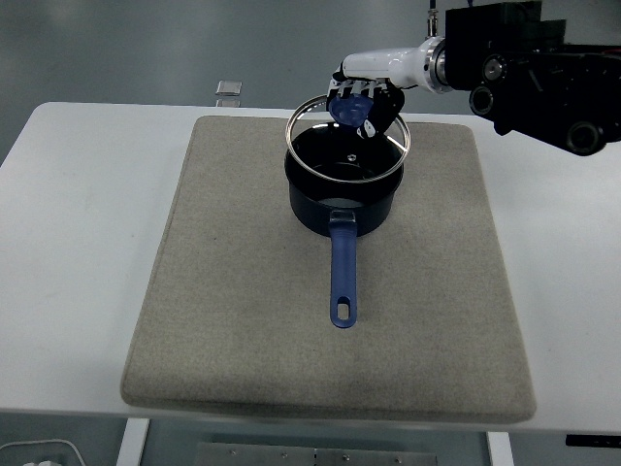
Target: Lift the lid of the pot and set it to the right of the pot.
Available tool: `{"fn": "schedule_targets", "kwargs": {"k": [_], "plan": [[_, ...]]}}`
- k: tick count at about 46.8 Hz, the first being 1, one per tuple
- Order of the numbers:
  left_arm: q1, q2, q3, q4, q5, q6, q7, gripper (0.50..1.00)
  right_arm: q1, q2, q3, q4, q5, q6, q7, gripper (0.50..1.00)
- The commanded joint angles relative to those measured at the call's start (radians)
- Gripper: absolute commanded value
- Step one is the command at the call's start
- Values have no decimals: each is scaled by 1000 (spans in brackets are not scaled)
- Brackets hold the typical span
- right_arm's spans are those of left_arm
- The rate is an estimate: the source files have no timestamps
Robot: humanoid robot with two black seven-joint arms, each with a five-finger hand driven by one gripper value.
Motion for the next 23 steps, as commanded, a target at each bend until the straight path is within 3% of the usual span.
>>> {"fn": "schedule_targets", "kwargs": {"k": [1,23], "plan": [[0,0,0,3,0,0,0,1000,3,-24,4,-5,2,28,-1,500],[0,0,0,0,0,0,0,1000,-20,-161,-1,-19,0,40,-1,500]]}}
